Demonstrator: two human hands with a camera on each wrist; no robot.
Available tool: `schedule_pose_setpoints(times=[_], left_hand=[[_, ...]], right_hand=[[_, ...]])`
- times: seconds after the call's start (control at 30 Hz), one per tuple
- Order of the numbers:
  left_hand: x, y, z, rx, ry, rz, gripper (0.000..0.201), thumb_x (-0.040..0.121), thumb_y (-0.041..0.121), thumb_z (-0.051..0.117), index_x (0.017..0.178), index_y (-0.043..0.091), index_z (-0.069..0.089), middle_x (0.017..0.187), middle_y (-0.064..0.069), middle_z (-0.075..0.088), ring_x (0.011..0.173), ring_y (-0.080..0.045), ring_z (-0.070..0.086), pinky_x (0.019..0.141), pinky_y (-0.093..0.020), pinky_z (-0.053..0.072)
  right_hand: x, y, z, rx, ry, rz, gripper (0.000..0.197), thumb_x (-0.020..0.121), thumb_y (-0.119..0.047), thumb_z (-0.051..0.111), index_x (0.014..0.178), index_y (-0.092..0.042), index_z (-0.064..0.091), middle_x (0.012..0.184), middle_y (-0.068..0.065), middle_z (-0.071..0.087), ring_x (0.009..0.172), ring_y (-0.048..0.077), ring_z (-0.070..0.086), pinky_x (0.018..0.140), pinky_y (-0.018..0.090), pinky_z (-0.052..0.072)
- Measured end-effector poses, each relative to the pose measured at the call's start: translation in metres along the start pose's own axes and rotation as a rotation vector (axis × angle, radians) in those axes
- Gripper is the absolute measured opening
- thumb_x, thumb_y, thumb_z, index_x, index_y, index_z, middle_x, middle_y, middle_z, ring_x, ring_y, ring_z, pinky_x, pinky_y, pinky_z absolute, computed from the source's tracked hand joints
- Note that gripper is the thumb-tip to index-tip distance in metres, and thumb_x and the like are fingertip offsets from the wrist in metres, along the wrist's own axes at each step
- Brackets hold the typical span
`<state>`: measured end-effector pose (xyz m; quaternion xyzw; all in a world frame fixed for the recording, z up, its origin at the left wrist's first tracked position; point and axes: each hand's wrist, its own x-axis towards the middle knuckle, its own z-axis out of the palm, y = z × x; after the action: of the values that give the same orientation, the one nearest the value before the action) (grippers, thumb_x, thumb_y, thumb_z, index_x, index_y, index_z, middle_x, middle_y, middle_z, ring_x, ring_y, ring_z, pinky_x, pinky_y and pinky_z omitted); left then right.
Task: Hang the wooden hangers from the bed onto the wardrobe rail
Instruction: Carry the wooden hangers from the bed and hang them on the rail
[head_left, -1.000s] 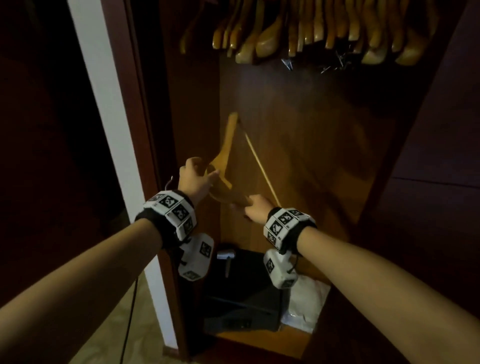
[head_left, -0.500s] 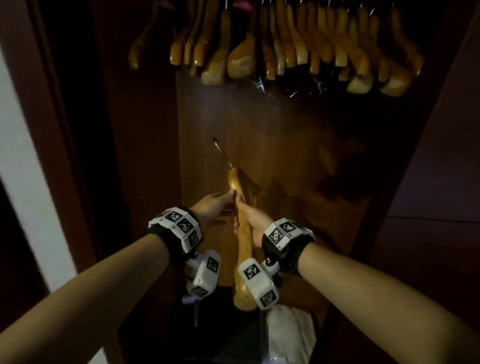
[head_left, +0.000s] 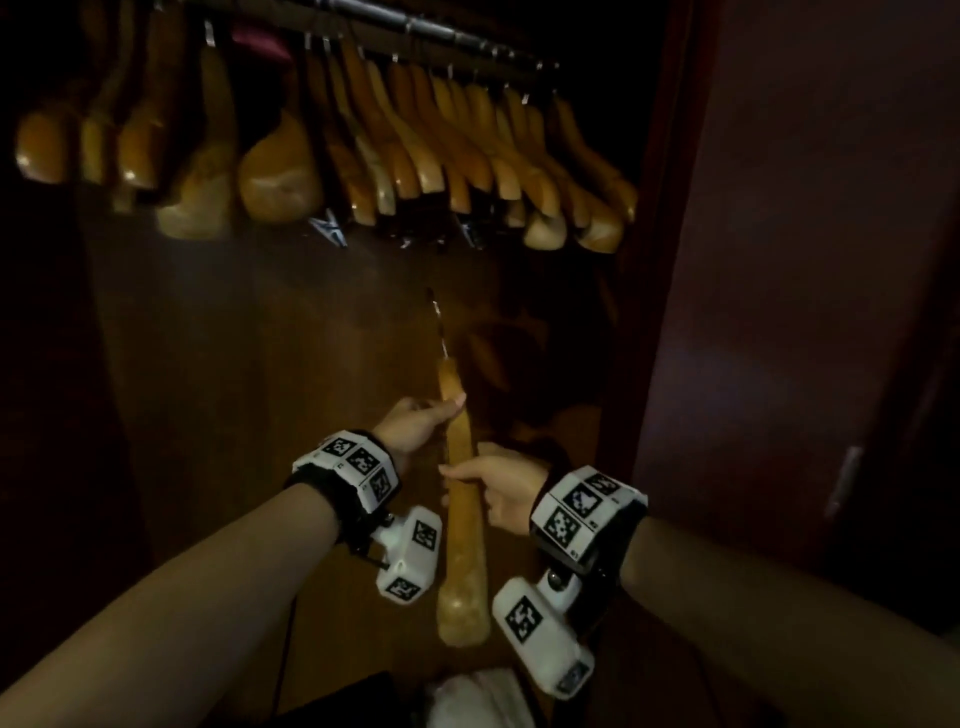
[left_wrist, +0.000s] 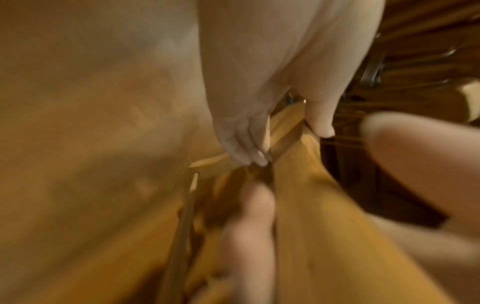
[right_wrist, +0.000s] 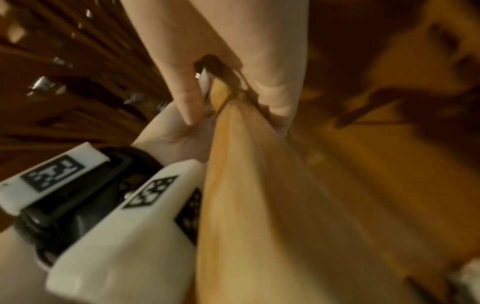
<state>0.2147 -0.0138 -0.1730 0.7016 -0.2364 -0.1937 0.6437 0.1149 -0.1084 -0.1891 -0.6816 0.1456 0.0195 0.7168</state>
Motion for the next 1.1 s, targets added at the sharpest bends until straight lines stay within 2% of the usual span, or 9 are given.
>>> schedule_pose_setpoints(times=[0.1,0.2,0.3,0.37,0.47,0.6,0.7,0.97,1.1], left_hand=[[0.018,0.013,0.013,-0.070,-0.112,0.027,0.023,0.089,0.029,0.060,0.090,0.006,0.064,0.090,-0.004,0.067,0.091,-0.018,0.062,0.080,-0.027,0.050],[0.034,0.032,0.026,-0.051,-0.221,0.072,0.016,0.092,0.029,0.057,0.093,0.013,0.060,0.091,-0.002,0.063,0.090,-0.015,0.059,0.088,-0.033,0.045],[0.040,0.060,0.036,0.007,-0.213,0.160,0.036,0.093,0.037,0.053,0.123,0.016,0.052,0.109,-0.002,0.055,0.100,-0.013,0.052,0.085,-0.031,0.043],[0.041,0.079,0.044,0.029,-0.196,0.244,0.054,0.093,0.039,0.052,0.139,0.014,0.038,0.122,0.000,0.048,0.112,-0.013,0.045,0.091,-0.029,0.038],[0.039,0.103,0.062,-0.016,-0.253,0.322,0.060,0.094,0.038,0.051,0.144,0.011,0.032,0.133,-0.004,0.046,0.116,-0.013,0.043,0.093,-0.026,0.036],[0.042,0.121,0.087,-0.171,-0.371,0.260,0.066,0.092,0.033,0.056,0.145,0.006,0.028,0.144,-0.009,0.039,0.132,-0.020,0.037,0.101,-0.031,0.035],[0.055,0.132,0.093,-0.292,-0.380,0.220,0.065,0.091,0.027,0.058,0.144,0.004,0.029,0.146,-0.016,0.037,0.136,-0.026,0.033,0.108,-0.034,0.031],[0.092,0.148,0.106,-0.516,-0.535,0.244,0.047,0.091,0.016,0.058,0.136,0.013,0.044,0.141,-0.009,0.046,0.131,-0.023,0.042,0.109,-0.036,0.034],[0.100,0.153,0.115,-0.676,-0.571,0.273,0.026,0.094,0.003,0.049,0.118,0.010,0.056,0.118,-0.003,0.061,0.108,-0.016,0.055,0.101,-0.032,0.041]], right_hand=[[-0.012,-0.007,-0.009,-0.054,0.116,-0.091,0.055,0.086,0.008,0.055,0.135,-0.010,0.039,0.102,0.015,0.056,0.077,0.021,0.058,0.060,0.029,0.052],[-0.027,-0.031,-0.018,-0.014,0.238,-0.190,0.049,0.089,0.009,0.049,0.132,-0.013,0.039,0.077,0.010,0.053,0.060,0.018,0.052,0.052,0.029,0.051],[-0.042,-0.056,-0.023,0.056,0.344,-0.222,0.010,0.094,-0.001,0.047,0.101,-0.006,0.051,0.069,0.007,0.050,0.057,0.015,0.050,0.051,0.024,0.048],[-0.047,-0.063,-0.025,0.024,0.425,-0.181,0.018,0.095,-0.008,0.048,0.078,-0.007,0.052,0.068,0.005,0.051,0.057,0.014,0.050,0.055,0.025,0.045],[-0.050,-0.066,-0.024,-0.040,0.502,-0.150,0.028,0.095,-0.012,0.050,0.068,-0.007,0.053,0.062,0.003,0.055,0.052,0.013,0.053,0.053,0.023,0.044],[-0.059,-0.072,-0.030,-0.089,0.604,-0.189,0.026,0.095,-0.011,0.050,0.069,-0.009,0.051,0.044,-0.004,0.058,0.038,0.004,0.055,0.042,0.014,0.043],[-0.068,-0.080,-0.042,-0.236,0.657,-0.176,0.031,0.096,-0.017,0.050,0.066,-0.010,0.050,0.057,-0.001,0.058,0.052,0.008,0.055,0.048,0.013,0.042],[-0.039,-0.091,-0.069,-0.302,0.680,-0.203,0.020,0.091,-0.015,0.055,0.107,-0.004,0.055,0.099,0.010,0.057,0.071,0.012,0.053,0.057,0.019,0.044],[-0.033,-0.093,-0.080,-0.242,0.624,-0.226,0.010,0.090,-0.005,0.051,0.096,-0.002,0.058,0.084,0.010,0.057,0.068,0.014,0.052,0.061,0.021,0.044]])
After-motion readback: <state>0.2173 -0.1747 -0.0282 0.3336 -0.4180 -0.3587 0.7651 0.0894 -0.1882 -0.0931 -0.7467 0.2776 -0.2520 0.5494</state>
